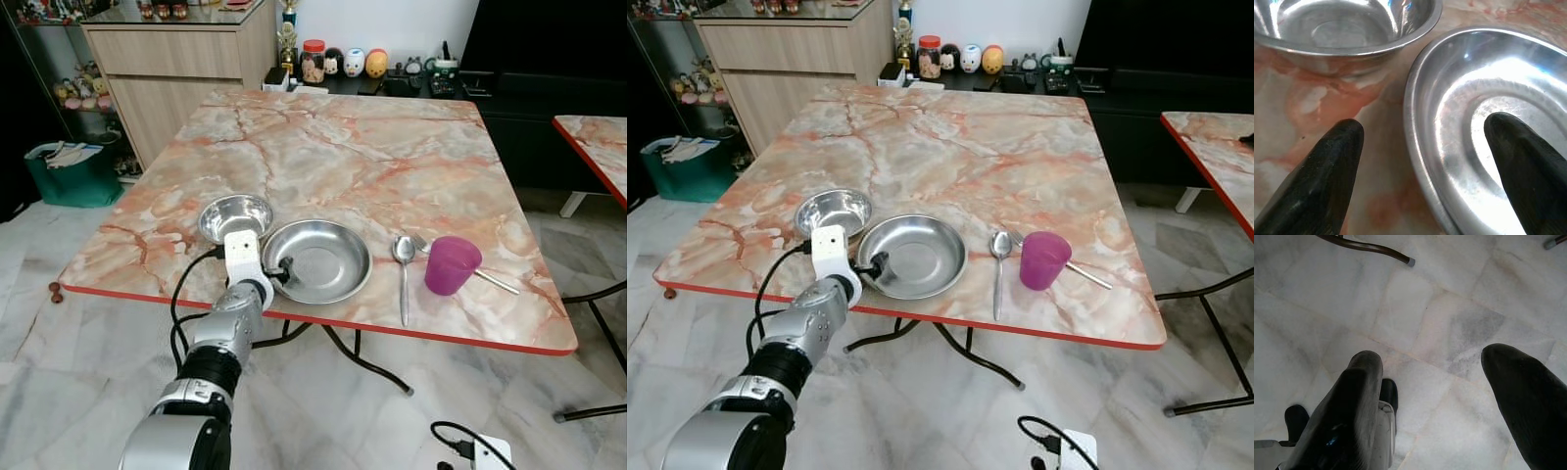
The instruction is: Setting the table
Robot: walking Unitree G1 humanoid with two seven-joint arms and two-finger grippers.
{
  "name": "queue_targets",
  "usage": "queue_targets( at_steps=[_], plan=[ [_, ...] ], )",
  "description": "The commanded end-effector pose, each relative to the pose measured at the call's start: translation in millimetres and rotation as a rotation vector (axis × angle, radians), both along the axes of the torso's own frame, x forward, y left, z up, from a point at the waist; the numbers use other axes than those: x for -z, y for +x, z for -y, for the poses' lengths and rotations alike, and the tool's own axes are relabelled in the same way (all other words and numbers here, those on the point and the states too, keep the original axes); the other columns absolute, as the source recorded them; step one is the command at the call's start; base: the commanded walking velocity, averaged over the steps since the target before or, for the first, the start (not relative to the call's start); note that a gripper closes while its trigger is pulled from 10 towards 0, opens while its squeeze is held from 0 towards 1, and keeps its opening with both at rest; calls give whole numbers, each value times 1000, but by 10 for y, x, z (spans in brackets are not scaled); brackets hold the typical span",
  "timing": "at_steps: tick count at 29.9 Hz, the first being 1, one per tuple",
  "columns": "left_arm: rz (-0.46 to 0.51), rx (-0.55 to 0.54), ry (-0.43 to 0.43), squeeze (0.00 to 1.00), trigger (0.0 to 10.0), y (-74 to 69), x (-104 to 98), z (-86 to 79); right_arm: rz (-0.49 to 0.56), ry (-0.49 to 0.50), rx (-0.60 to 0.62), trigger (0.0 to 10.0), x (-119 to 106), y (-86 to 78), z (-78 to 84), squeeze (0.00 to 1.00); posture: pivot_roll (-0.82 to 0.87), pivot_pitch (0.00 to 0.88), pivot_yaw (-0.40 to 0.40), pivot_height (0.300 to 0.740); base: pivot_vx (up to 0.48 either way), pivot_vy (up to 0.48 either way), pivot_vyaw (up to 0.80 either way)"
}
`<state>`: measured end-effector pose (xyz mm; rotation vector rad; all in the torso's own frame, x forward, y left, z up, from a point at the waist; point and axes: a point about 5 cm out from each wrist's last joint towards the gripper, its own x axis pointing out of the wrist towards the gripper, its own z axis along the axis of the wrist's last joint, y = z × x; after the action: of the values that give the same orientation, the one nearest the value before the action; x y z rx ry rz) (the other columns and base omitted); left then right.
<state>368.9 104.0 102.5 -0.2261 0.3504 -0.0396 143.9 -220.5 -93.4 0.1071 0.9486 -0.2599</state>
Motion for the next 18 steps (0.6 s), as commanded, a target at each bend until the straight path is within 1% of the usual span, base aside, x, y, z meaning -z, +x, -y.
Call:
queue_targets(
  at_steps=[1,2,4,5,6,14,15,16,18],
  plan=[
    [-1,-8,7,0,10000,21,-10,-16,0,12,22,10000,4,-3,-9,0,78,0,4,740,0,0,0],
    [-5,-8,18,0,10000,21,-4,-18,0,13,23,10000,5,-4,-11,0,78,0,5,740,0,0,0],
    [-16,-10,65,0,10000,19,20,-36,0,16,26,10000,6,-4,-17,0,76,0,7,740,0,0,0],
    [-16,-10,65,0,10000,19,20,-36,0,16,26,10000,6,-4,-17,0,76,0,7,740,0,0,0],
    [-26,-16,87,0,10000,15,39,-49,0,16,27,10000,6,-4,-17,0,75,0,9,740,0,0,0],
    [-42,-29,106,0,10000,14,70,-74,0,17,28,10000,7,-5,-21,0,76,0,10,740,0,0,0],
    [-38,-26,110,0,9569,16,67,-70,0,18,27,10000,7,-4,-21,0,76,0,10,740,0,0,0],
    [-37,-26,110,0,9569,17,67,-68,0,18,27,10000,7,-4,-21,0,76,0,10,740,0,0,0],
    [-35,-22,113,0,3569,19,64,-57,0,18,27,10000,8,-5,-21,0,77,0,9,740,0,0,0]
  ],
)
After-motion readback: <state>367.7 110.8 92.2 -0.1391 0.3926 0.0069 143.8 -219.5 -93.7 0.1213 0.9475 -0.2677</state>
